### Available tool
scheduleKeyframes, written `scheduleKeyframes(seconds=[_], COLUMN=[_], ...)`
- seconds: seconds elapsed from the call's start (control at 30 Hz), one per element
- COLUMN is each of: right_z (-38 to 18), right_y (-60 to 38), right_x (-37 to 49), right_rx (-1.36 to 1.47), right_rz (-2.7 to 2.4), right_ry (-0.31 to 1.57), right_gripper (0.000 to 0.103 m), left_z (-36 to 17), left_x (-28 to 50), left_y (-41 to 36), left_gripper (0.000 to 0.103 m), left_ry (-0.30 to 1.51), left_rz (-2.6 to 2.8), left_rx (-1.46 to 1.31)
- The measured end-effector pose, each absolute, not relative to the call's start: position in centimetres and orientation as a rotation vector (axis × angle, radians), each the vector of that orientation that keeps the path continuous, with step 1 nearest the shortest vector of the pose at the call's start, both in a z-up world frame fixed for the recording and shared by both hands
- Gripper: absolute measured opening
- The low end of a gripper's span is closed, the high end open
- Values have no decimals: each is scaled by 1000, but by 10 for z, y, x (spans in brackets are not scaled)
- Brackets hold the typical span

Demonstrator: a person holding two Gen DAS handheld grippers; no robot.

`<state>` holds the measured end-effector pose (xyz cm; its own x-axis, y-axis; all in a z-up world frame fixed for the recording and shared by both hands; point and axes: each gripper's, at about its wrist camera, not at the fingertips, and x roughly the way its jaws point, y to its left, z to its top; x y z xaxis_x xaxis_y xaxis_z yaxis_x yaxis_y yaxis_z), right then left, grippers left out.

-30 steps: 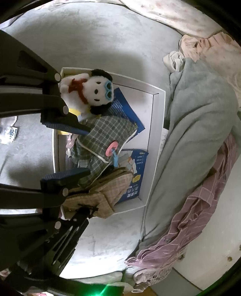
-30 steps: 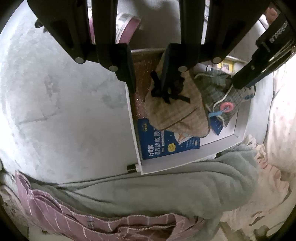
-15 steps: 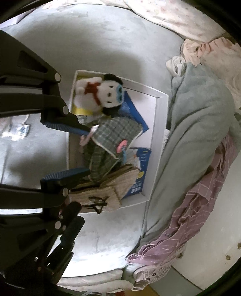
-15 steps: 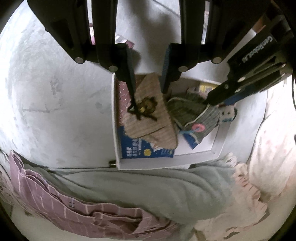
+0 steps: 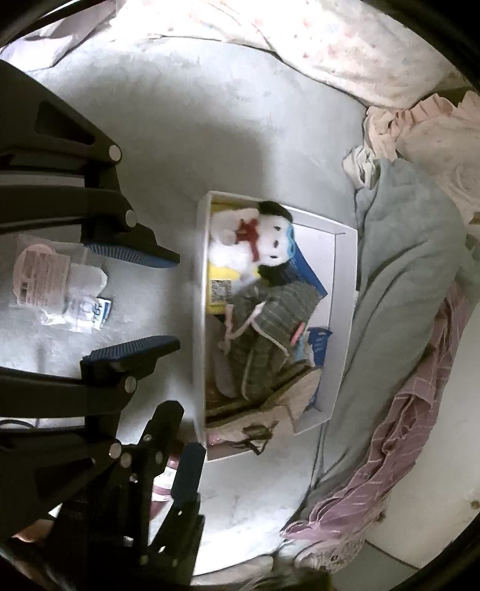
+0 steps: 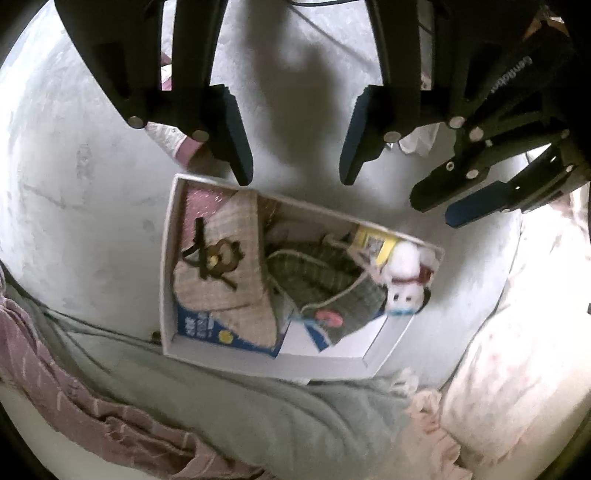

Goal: Organize soft objects
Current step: 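Withdraw both tools from the box and move toward the items on the sheet, then grasp the clear plastic bag with the left tool while the right tool grasps the white-blue packet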

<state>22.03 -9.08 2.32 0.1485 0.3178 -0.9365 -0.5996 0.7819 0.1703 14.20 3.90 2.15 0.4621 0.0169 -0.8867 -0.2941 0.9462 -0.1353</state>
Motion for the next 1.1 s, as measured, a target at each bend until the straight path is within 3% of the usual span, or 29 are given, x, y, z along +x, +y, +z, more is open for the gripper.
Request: scheduleKeyframes(seconds=[0.17,0.83,0.97,1.03,1.1], right_z=[14,0,-9,-18,-24], right_y=[-92,-65,-58,-53,-50], right_x=[216,194,189,188,186], right_rx=[-269,-328,-326,-316,-317], right_rz=[794,1069,1102,1113,1104], right_ry=[1292,1324,1354,1392,1423], right_gripper=[55,57,57,57,57], left_z=[1,-59,-56,-49,-42], left_x=[124,64,62,57,54], left_y=[42,44,39,39,44], left_gripper=[53,54,38,16,11], left_ry=[1104,1223,1236,1221,1211], left_rz=[183,172,190,204,191], left_rx=[-315,-384,-342,-329,-351])
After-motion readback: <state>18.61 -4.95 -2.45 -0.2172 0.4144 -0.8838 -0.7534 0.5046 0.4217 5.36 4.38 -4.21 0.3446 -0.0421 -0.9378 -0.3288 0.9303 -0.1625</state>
